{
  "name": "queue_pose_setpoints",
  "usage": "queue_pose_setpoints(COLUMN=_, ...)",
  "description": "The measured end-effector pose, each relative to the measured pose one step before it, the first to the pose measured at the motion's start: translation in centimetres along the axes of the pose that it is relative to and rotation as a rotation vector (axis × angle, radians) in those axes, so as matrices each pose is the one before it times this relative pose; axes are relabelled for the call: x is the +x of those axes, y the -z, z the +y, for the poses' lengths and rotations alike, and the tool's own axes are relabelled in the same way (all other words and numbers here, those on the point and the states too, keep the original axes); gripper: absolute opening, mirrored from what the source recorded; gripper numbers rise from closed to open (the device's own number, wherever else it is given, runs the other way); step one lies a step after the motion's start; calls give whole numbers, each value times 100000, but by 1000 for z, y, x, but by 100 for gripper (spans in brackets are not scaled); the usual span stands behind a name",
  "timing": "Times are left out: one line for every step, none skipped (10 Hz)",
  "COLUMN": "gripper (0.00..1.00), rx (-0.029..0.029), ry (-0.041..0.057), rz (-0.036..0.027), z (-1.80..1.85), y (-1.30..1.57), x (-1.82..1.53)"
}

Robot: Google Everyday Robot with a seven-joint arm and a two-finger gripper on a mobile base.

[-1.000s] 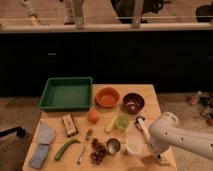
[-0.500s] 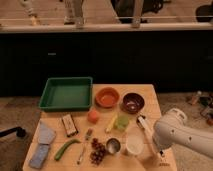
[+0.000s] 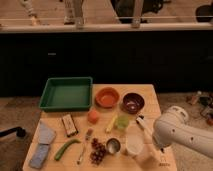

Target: Wipe purple bowl with brush

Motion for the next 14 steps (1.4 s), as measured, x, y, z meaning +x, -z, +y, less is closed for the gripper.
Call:
queue_pose_setpoints(gripper=0, rx=-858, ry=733, rz=538, z=-224, y=598, x=51)
queue_pose_setpoints(gripper=0, rx=-634, ry=711, rz=602, z=-314, y=537, x=89)
queue_pose_setpoints(gripper=0, rx=-487, ry=509, rz=505, z=-257, y=418, x=62)
queue_pose_setpoints(gripper=0, rx=-545, ry=456, rz=689, z=-304, y=533, x=94)
queue_pose_setpoints(gripper=0, rx=-653, ry=391, rz=1024, z=-419, y=727, x=117)
queue_pose_setpoints(gripper=0, rx=-333, ry=360, rz=1144, z=-316, y=567, x=267)
queue_pose_setpoints(gripper=0, rx=-322, ry=181, rz=938, z=-329, y=530, x=131)
queue_pose_setpoints(gripper=0, rx=-243, ry=383, rz=707, z=-249, y=357, x=153)
queue_pose_setpoints(gripper=0, rx=-133, ry=171, rz=498, z=-154, y=244, x=85)
queue_pose_setpoints(gripper=0, rx=-97, ry=175, rz=725, z=-180, y=326, x=140)
queue_pose_setpoints(gripper=0, rx=-128, ry=100, rz=757, z=-101, y=348, x=148)
queue_pose_setpoints(gripper=0, rx=24, ry=-101, rz=584, z=-78, y=275, x=106)
queue_pose_setpoints(gripper=0, rx=-63, ry=18, rz=477, z=12, y=228, x=75)
queue_pose_setpoints(gripper=0, rx=8, ry=58, rz=660, z=49, y=281, x=114)
